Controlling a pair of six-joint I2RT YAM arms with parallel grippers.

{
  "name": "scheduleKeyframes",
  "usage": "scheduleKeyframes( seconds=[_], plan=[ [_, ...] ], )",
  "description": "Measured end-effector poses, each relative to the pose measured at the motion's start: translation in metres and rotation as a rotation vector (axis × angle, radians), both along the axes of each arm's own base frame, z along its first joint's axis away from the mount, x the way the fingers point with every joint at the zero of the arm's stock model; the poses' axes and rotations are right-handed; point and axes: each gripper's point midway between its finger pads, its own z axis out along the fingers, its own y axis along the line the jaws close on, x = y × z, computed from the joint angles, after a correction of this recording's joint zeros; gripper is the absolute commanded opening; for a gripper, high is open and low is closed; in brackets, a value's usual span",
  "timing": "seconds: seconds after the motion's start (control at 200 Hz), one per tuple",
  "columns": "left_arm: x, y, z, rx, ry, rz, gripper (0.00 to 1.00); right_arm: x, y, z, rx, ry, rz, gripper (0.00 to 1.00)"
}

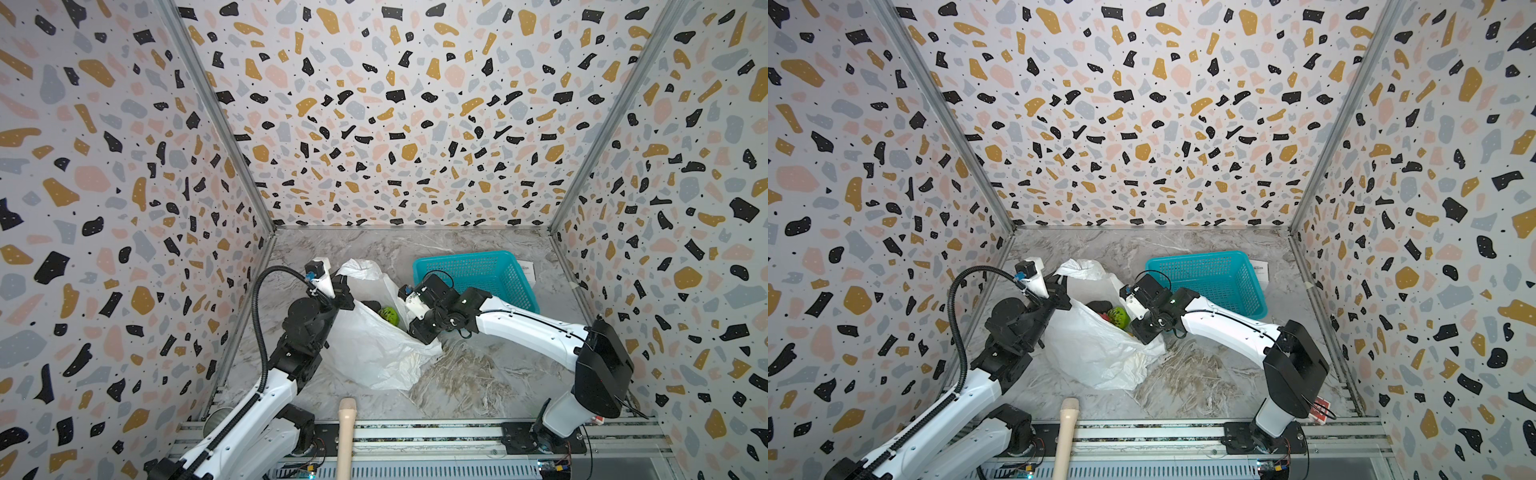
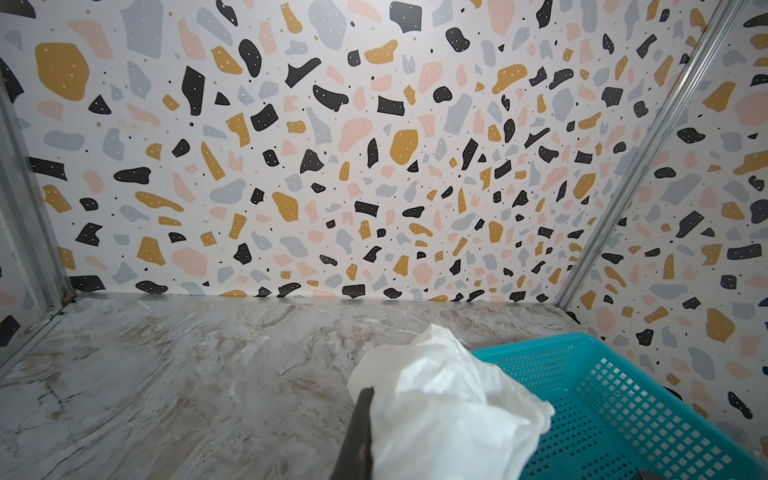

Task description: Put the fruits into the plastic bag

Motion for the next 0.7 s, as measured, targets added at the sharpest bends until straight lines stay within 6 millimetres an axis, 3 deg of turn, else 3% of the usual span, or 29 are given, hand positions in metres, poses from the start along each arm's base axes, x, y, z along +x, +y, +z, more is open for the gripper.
scheduleKeyframes(
  seconds=[0.125, 0.205, 0.265, 0.436, 0.511, 0.596, 0.701],
  plan=[
    [0.0, 0.0, 0.001, -0.002, -0.004, 0.001, 0.0, 0.002, 0.004, 0.005, 0.019, -0.006, -0.003, 0.0],
    [0.0, 0.001, 0.002, -0.006, -0.005, 0.004, 0.0, 0.011, 0.012, 0.022, 0.063, -0.041, -0.006, 0.0],
    [0.0, 0.001, 0.001, -0.016, -0.002, 0.008, 0.0, 0.021, 0.025, 0.046, 0.127, -0.088, -0.006, 0.0],
    [0.008, 0.006, -0.001, -0.057, 0.009, 0.049, 0.0, 0.05, 0.065, 0.146, 0.394, -0.276, 0.006, 0.0],
    [0.014, 0.006, -0.002, -0.063, 0.014, 0.062, 0.0, 0.057, 0.075, 0.18, 0.491, -0.346, 0.008, 0.0],
    [0.027, 0.002, 0.01, -0.065, 0.005, 0.067, 0.0, 0.061, 0.08, 0.203, 0.557, -0.401, 0.008, 0.0],
    [0.048, -0.011, 0.048, -0.073, -0.049, 0.041, 0.0, 0.066, 0.081, 0.216, 0.592, -0.447, -0.005, 0.0]
  ],
)
